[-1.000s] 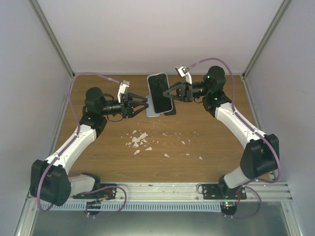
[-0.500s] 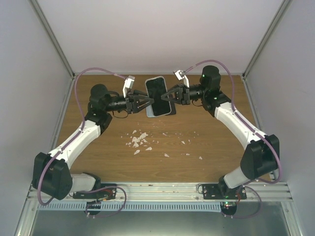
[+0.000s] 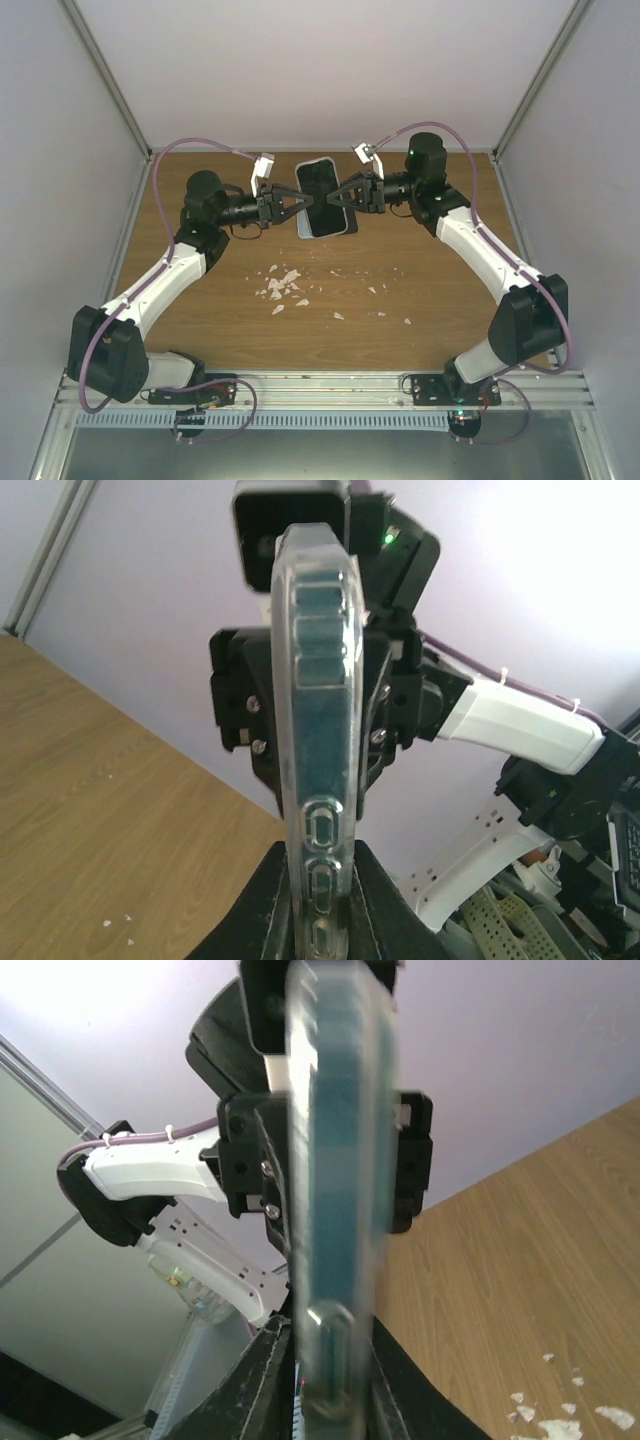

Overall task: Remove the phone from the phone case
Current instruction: Remove the phone case from the phone.

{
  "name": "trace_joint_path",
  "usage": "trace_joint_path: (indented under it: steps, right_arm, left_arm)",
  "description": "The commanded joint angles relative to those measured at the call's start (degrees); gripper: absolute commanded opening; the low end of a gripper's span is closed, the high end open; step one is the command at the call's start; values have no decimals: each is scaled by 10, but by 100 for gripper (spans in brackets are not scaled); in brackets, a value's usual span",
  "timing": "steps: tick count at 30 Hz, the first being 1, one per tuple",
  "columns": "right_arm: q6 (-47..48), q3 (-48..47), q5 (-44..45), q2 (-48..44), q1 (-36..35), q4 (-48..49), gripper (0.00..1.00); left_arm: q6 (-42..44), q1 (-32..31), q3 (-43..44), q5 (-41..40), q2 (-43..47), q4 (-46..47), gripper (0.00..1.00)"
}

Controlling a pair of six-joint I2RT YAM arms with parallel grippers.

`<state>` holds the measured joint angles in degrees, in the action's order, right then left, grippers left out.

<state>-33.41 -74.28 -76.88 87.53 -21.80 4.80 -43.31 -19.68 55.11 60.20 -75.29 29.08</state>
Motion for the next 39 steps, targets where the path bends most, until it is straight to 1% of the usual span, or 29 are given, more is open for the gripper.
trace_joint_path:
  steps: [1, 3, 5, 6, 9, 10, 13, 16, 21, 23, 26, 27, 30, 32, 34, 39]
  right_arm:
    - [73, -42, 13, -15, -2, -60, 23]
    - [108, -53, 23, -15, -1, -102, 27]
    - [146, -64, 41, -15, -1, -144, 36]
    - [164, -68, 51, -15, -1, -164, 38]
    - [209, -75, 71, -15, -4, -212, 39]
    - [224, -77, 77, -15, -6, -226, 42]
    - [264, -82, 102, -15, -21, -269, 43]
    - [289, -85, 114, -12, -35, -291, 40]
    - [296, -94, 118, -8, -38, -299, 26]
    - [295, -101, 116, -5, -39, -302, 23]
    - [287, -105, 103, -2, -38, -302, 23]
    - [283, -107, 99, -1, -38, -301, 23]
    - [271, -111, 93, 2, -35, -295, 30]
    - [262, -114, 89, 5, -30, -290, 29]
    - [254, -115, 86, 7, -27, -285, 27]
    - [244, -113, 80, 8, -25, -274, 13]
  left_arm:
    - [43, -2, 16, 1, 8, -15, 0]
    - [63, -3, 23, 1, 9, -39, 0]
    - [86, -3, 31, 2, 9, -62, 0]
    - [96, -2, 35, 3, 8, -75, 0]
    - [120, -3, 46, 5, 6, -102, 0]
    - [127, -2, 48, 8, 4, -108, 0]
    - [140, -3, 56, 12, -1, -122, 0]
    - [148, -3, 63, 19, -7, -132, 0]
    - [185, -5, 86, 25, -20, -178, 0]
    - [208, -5, 98, 27, -26, -206, 0]
    - [241, -5, 112, 35, -32, -234, 0]
    - [249, -4, 116, 36, -33, -243, 0]
    - [273, -5, 124, 36, -35, -263, 0]
    - [283, -5, 126, 36, -35, -271, 0]
    - [290, -5, 127, 35, -35, -278, 0]
    - [294, -5, 127, 28, -37, -286, 0]
